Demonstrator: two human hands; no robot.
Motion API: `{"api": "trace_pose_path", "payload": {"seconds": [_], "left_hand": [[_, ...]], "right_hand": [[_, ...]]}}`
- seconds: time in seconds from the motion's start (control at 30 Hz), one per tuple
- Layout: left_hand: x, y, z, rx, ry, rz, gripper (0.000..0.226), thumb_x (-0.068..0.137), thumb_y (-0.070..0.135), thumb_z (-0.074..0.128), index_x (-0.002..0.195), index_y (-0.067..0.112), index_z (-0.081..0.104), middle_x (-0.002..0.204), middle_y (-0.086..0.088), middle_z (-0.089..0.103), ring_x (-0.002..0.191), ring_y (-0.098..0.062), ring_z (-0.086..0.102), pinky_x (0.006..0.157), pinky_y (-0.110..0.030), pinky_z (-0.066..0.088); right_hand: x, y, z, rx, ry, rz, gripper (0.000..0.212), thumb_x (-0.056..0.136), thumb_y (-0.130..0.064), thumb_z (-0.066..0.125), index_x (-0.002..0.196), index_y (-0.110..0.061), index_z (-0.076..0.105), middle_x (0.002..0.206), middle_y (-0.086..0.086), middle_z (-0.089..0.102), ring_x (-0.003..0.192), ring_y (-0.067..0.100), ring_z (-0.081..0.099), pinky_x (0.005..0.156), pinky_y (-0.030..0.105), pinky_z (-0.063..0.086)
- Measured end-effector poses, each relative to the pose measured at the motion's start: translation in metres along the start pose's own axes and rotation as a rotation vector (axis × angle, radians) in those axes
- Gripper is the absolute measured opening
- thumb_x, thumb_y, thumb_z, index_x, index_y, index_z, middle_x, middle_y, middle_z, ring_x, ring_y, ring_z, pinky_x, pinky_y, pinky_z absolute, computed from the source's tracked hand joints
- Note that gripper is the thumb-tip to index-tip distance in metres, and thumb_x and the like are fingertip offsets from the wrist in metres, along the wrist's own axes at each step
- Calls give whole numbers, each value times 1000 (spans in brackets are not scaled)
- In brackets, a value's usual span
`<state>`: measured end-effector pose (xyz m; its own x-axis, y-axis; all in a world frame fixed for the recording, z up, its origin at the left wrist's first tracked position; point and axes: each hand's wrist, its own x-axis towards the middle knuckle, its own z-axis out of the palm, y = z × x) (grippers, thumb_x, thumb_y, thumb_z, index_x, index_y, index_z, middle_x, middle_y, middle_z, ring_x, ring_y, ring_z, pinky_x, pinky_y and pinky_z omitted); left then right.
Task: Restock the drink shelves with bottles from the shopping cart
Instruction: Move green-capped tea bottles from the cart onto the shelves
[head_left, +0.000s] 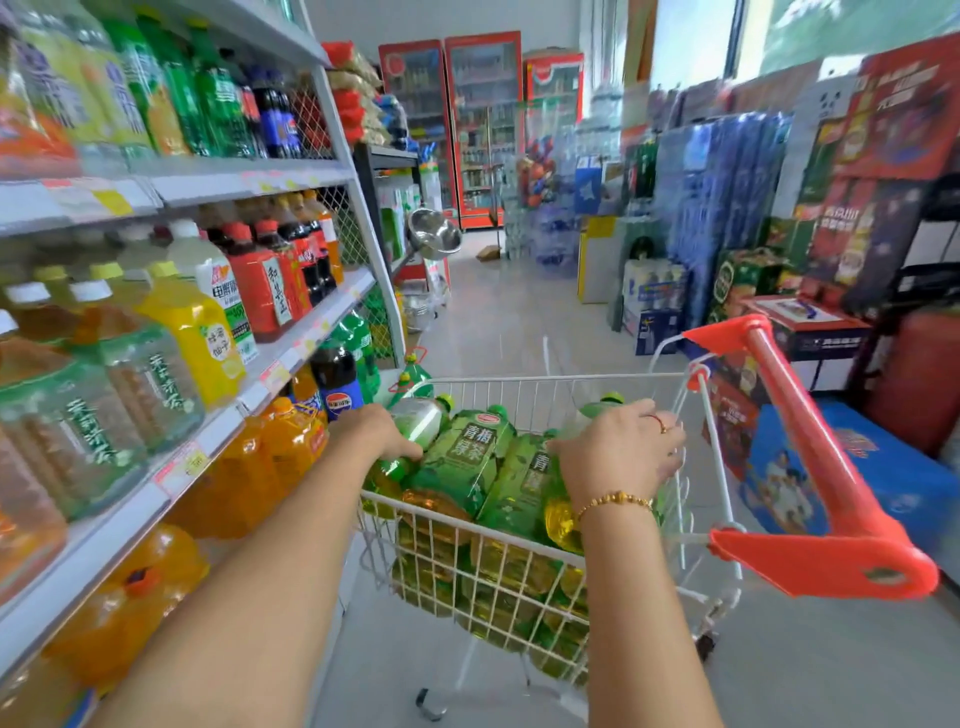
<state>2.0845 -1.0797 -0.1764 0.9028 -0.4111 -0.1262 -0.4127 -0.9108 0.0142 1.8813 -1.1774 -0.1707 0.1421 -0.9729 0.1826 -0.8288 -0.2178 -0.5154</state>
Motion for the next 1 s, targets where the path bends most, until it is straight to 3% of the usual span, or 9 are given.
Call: {"api": "trace_pose_path", "payload": {"seconds": [0.17,0.3,0.4,0.5,0.6,0.67,0.77,0.87,1.0], "left_hand": [[2,1,-6,53,-64,24,78,71,61,66,123,6,51,112,-9,56,107,-27,57,85,-31,48],[3,2,-3,72,-91,28,81,75,62,63,129,5,47,126,-11,53,113,-28,54,91,-32,48],[0,3,-5,22,-90,33,84,75,60,64,134,4,43,131,-13,49,117,-29,52,94,-34,47],[-4,5,-4,14,-133,46,91,77,62,61,139,1,36,139,-15,44,122,-30,48,96,-34,45],[-10,10,6,89,-59,39,83,74,67,58,129,7,49,114,-9,56,102,-26,56,82,-31,50],[-16,14,8,79,0,34,75,74,65,59,121,7,53,100,-5,54,89,-22,55,69,-26,47],[-24,13,1,10,16,35,72,74,60,62,120,6,52,107,-6,57,94,-22,58,69,-26,47],[-29,7,-4,-55,-36,9,74,71,57,67,121,4,52,116,-9,58,101,-24,60,75,-29,50],[-27,-2,-8,-108,-50,-2,71,67,56,68,114,5,56,110,-10,60,90,-22,59,59,-27,46]], "right_hand": [[3,4,1,-56,-69,-2,66,86,-54,50,124,0,51,126,22,43,116,32,37,95,39,36],[2,7,-4,118,-236,102,71,85,-45,58,133,-2,30,136,25,36,126,41,35,100,54,37],[4,13,-9,233,-203,9,56,83,-28,63,124,-3,33,119,20,54,113,38,51,81,38,46],[9,20,-15,260,-137,14,60,80,-35,68,121,3,46,116,20,56,115,35,47,91,37,43],[16,20,-21,264,-301,-32,51,81,-42,60,118,-7,59,106,13,64,114,33,50,98,43,42],[14,19,-25,313,-439,-86,52,84,-39,56,131,-18,48,93,3,62,103,27,56,91,42,49],[11,19,-27,333,-511,-173,52,88,-37,54,134,-20,36,76,-3,52,71,15,56,67,31,52],[7,16,-31,332,-541,-169,46,87,-41,56,117,-9,45,75,-1,50,61,11,49,54,27,45],[8,15,-32,357,-623,-138,34,86,-42,59,74,-12,49,71,4,57,72,20,60,82,39,56]]}}
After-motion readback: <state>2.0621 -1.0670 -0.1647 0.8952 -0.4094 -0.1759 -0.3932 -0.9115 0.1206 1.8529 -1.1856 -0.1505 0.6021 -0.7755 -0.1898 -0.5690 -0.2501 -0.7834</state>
